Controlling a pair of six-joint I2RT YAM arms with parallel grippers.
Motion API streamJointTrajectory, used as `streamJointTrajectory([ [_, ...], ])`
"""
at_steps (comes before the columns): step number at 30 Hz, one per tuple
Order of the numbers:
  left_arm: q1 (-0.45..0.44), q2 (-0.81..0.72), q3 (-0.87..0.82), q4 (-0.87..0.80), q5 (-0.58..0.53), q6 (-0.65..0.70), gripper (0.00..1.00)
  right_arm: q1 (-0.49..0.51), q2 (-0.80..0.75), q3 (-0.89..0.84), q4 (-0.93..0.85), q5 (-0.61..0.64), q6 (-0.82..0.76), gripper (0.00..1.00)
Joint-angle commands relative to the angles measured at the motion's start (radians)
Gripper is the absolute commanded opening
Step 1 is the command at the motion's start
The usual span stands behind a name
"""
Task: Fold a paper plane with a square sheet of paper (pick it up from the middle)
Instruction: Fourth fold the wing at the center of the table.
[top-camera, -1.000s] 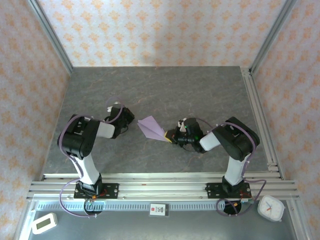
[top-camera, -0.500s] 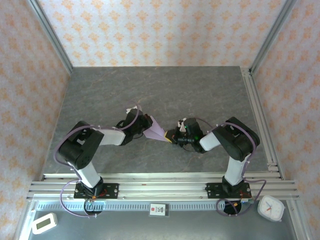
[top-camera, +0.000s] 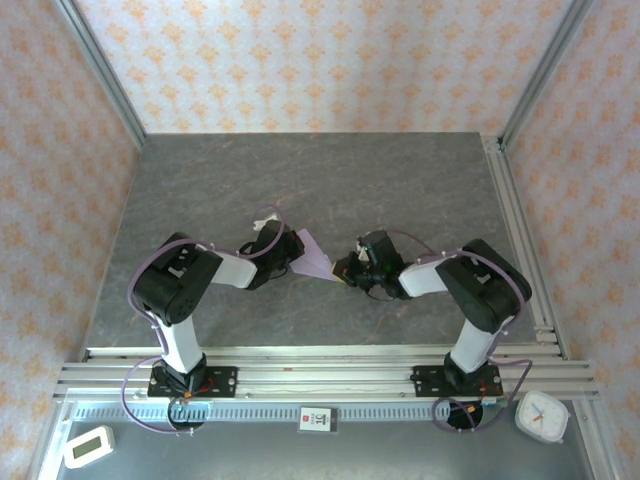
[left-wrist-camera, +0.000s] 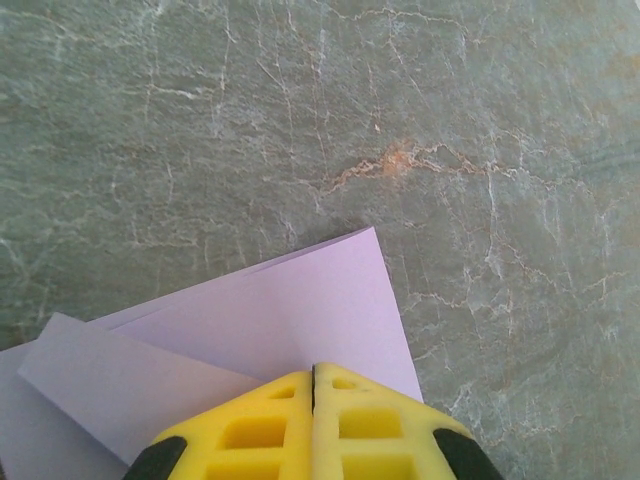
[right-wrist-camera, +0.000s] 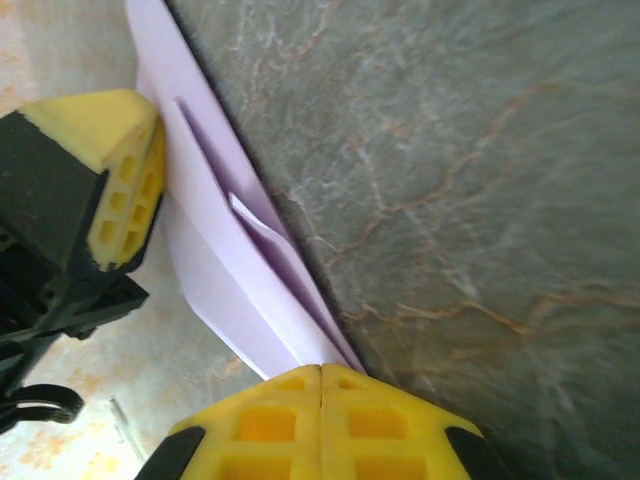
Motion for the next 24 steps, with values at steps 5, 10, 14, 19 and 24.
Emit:
streamJointTrajectory([
  [5, 0.01, 0.049, -0.032, -0.07, -0.068, 0.043, 0.0, 0.014, -0.024, 0.145, -0.175, 0.064, -0.073, 0.0],
  [10, 0.009, 0.053, -0.032, -0.067, -0.069, 0.048, 0.0, 0.043, 0.054, 0.225, -0.144, 0.057, -0.057, 0.0],
  [14, 0.009, 0.051, -0.033, -0.07, -0.068, 0.051, 0.0, 0.064, 0.142, 0.283, -0.11, 0.046, -0.033, 0.0],
  [19, 0.009, 0.054, -0.032, -0.076, -0.068, 0.056, 0.0, 0.08, 0.232, 0.331, -0.088, 0.037, -0.017, 0.0],
  [24, 0.009, 0.062, -0.029, -0.078, -0.073, 0.048, 0.0, 0.076, 0.265, 0.299, -0.114, 0.039, -0.011, 0.0],
])
